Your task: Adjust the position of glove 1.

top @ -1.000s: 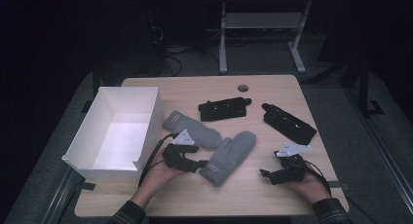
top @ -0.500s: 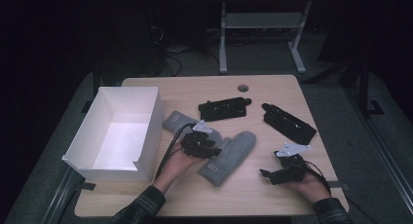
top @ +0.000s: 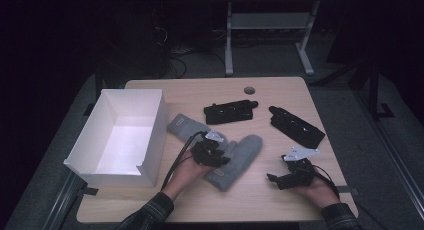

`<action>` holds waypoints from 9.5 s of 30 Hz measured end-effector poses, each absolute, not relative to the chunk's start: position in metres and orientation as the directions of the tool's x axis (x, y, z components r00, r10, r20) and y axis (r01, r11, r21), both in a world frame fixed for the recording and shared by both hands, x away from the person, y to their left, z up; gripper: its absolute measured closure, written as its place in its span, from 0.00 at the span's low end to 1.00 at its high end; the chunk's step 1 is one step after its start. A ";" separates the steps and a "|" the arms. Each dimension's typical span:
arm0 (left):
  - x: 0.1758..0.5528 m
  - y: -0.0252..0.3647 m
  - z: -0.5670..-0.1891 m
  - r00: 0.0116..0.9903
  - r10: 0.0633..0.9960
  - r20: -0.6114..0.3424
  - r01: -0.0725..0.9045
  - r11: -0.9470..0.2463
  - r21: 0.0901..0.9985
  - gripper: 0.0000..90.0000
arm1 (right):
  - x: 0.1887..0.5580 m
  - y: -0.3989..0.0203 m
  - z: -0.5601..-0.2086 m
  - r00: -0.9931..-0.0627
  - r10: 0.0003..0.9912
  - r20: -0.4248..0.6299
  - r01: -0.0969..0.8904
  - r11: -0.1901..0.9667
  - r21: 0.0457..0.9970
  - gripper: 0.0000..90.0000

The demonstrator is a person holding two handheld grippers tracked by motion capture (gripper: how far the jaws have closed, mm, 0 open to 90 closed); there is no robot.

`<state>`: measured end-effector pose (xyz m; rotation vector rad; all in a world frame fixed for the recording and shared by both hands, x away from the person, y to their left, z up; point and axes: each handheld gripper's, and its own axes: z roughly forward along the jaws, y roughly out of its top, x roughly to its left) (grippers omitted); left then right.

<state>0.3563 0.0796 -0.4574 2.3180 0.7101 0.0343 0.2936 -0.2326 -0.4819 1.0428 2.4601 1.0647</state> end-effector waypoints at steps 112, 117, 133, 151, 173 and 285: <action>0.403 0.015 -0.451 0.866 0.496 -0.072 0.419 -0.637 0.648 0.99 | 0.294 -0.233 -0.482 -0.709 0.704 0.038 0.510 0.474 0.718 0.11; 0.412 0.043 -0.431 0.827 0.559 -0.056 0.442 -0.586 0.679 0.99 | 0.294 -0.232 -0.482 -0.709 0.704 0.040 0.510 0.473 0.718 0.11; 0.455 0.112 -0.443 0.676 0.736 0.043 0.553 -0.545 0.630 0.99 | 0.294 -0.232 -0.482 -0.709 0.704 0.038 0.509 0.475 0.718 0.11; 0.396 0.118 -0.450 0.690 0.722 0.043 0.591 -0.596 0.543 0.99 | 0.294 -0.232 -0.482 -0.709 0.704 0.037 0.510 0.475 0.717 0.11; 0.361 0.110 -0.427 0.830 0.553 -0.064 0.435 -0.572 0.696 0.55 | 0.295 -0.232 -0.482 -0.708 0.705 0.037 0.510 0.474 0.718 0.11; 0.317 0.112 -0.409 0.886 0.441 -0.141 0.412 -0.611 0.676 0.98 | 0.312 -0.205 -0.464 -0.735 0.664 0.137 0.558 0.477 0.679 1.00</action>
